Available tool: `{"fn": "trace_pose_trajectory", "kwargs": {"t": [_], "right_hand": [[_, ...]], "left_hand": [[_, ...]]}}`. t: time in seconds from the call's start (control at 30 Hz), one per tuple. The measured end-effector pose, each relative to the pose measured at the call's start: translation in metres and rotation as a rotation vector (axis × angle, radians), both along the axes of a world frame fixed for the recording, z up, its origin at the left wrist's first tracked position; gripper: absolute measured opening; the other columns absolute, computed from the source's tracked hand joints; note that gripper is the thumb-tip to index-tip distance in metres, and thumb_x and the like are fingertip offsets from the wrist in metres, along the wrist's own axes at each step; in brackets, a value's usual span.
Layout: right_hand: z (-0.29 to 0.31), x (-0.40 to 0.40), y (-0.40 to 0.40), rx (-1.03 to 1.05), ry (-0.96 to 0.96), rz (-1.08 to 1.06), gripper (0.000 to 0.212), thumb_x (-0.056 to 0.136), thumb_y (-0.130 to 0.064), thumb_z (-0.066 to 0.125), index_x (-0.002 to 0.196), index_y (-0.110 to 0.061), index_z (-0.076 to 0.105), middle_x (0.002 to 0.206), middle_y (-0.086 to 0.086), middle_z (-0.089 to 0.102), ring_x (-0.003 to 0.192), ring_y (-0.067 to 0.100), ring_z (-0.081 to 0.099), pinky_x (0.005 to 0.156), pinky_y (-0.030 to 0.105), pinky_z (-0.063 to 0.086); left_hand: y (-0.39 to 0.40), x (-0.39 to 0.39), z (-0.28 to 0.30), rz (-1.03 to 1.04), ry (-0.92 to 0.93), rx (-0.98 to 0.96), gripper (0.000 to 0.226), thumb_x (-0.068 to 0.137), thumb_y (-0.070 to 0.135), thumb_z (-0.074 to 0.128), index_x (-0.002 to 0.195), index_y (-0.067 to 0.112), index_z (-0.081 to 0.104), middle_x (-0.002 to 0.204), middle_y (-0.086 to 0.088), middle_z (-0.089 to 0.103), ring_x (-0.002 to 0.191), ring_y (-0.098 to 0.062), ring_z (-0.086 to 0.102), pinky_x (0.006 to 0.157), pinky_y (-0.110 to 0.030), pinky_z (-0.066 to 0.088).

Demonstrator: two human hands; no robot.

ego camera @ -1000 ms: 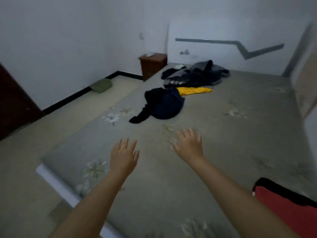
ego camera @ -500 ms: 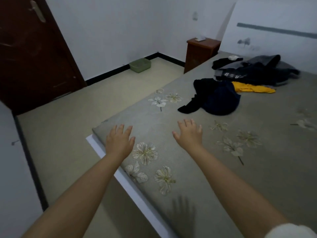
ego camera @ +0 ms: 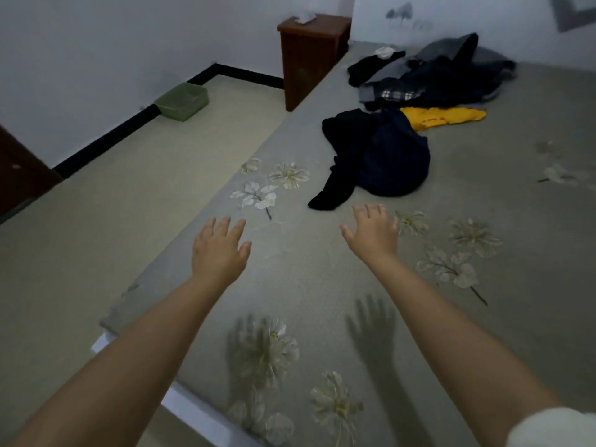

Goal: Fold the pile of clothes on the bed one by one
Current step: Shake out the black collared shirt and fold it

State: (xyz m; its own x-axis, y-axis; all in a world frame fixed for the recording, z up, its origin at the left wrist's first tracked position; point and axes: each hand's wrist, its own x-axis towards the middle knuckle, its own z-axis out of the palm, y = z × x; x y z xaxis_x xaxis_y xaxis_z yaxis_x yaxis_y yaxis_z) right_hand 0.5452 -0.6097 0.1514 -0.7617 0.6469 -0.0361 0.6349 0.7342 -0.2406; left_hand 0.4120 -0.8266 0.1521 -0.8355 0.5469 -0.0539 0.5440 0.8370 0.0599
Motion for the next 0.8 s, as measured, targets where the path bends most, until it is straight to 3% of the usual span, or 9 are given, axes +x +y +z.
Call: {"fn": "trace_pose_trajectory", "kwargs": {"t": [0.27, 0.57, 0.67, 0.8], "right_hand": [[-0.095, -0.077, 0.103, -0.122, -0.06, -0.235, 0.056, 0.093, -0.04, 0.043, 0.141, -0.014, 0.029, 0.15, 0.01, 0.024, 0.14, 0.027, 0.015, 0.112, 0.046, 0.015], [-0.185, -0.124, 0.192, -0.037, -0.092, -0.317, 0.061, 0.092, -0.043, 0.043, 0.142, -0.012, 0.027, 0.15, 0.011, 0.024, 0.138, 0.025, 0.02, 0.112, 0.04, 0.017], [-0.208, -0.145, 0.213, -0.107, -0.037, -0.345, 0.065, 0.092, -0.044, 0.044, 0.144, -0.012, 0.023, 0.152, 0.012, 0.019, 0.14, 0.026, 0.015, 0.114, 0.041, 0.013], [-0.228, -0.189, 0.23, -0.211, 0.12, -0.38, 0.066, 0.091, -0.045, 0.045, 0.145, -0.015, 0.021, 0.152, 0.011, 0.017, 0.14, 0.026, 0.012, 0.115, 0.041, 0.014]], "left_hand": [[0.126, -0.122, -0.1, -0.191, -0.101, -0.04, 0.052, 0.095, 0.04, 0.036, 0.143, 0.023, 0.026, 0.152, -0.007, 0.023, 0.14, -0.028, 0.013, 0.112, -0.039, 0.014], [0.26, -0.211, -0.231, -0.263, -0.204, 0.025, 0.056, 0.096, 0.044, 0.027, 0.146, 0.021, 0.015, 0.154, -0.011, 0.012, 0.142, -0.029, 0.004, 0.115, -0.042, 0.007], [0.281, -0.231, -0.267, -0.273, -0.197, 0.036, 0.056, 0.094, 0.048, 0.027, 0.145, 0.026, 0.019, 0.155, -0.007, 0.01, 0.142, -0.028, 0.001, 0.113, -0.044, 0.004], [0.278, -0.239, -0.294, -0.288, -0.121, 0.113, 0.054, 0.094, 0.05, 0.027, 0.143, 0.027, 0.027, 0.154, -0.006, 0.016, 0.142, -0.027, 0.004, 0.107, -0.037, -0.007]]}}
